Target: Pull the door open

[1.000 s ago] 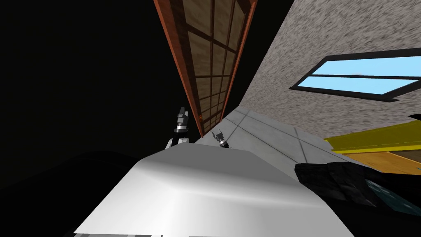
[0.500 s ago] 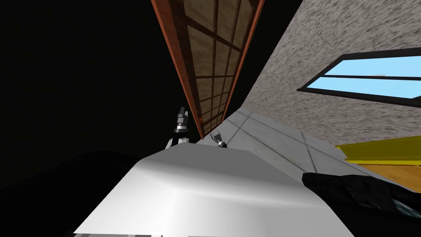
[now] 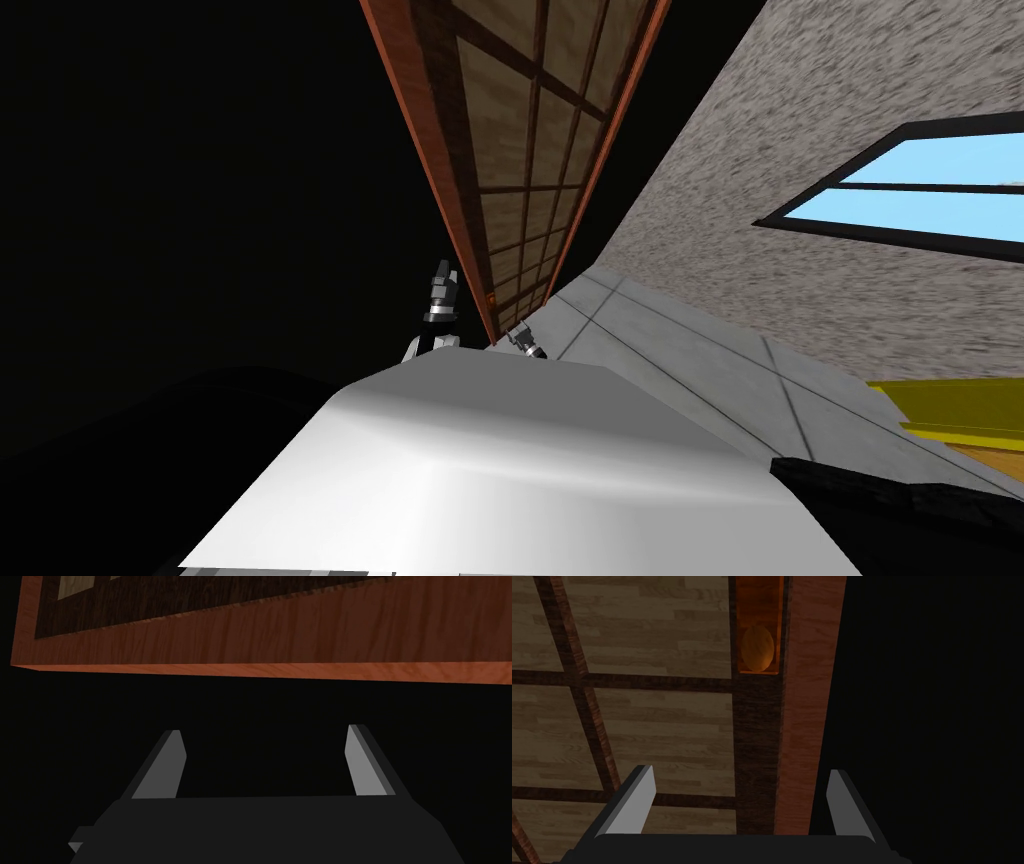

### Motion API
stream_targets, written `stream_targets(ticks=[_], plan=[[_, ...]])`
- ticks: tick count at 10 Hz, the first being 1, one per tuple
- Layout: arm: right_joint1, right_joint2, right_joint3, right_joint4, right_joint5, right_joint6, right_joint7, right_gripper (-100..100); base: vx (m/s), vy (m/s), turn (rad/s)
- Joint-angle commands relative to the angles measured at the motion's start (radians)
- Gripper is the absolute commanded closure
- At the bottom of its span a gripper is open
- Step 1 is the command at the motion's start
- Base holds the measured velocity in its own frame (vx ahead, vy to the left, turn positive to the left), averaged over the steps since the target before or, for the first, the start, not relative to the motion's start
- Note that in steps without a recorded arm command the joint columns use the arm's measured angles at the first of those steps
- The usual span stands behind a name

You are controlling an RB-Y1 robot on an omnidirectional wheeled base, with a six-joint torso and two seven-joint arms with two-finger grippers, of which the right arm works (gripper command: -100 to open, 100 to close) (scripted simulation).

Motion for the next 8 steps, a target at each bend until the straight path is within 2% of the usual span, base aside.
stream_targets(ticks=[1,2,3,5,8], plan=[[-0.012,0.01,0.007,0.03,0.013,-0.009,0.025,-100,0.249,0.069,0.112],[-0.015,0.016,0.01,0.042,0.019,-0.013,0.035,-100,0.241,0.085,0.113],[-0.008,0.011,0.009,0.028,0.015,-0.008,0.026,-100,0.107,0.037,0.017],[-0.016,0.005,0.005,0.039,0.004,-0.009,0.034,-100,-0.097,-0.063,0.014],[-0.031,-0.006,-0.006,0.057,-0.022,-0.006,0.048,-100,-0.176,-0.075,0.067]])
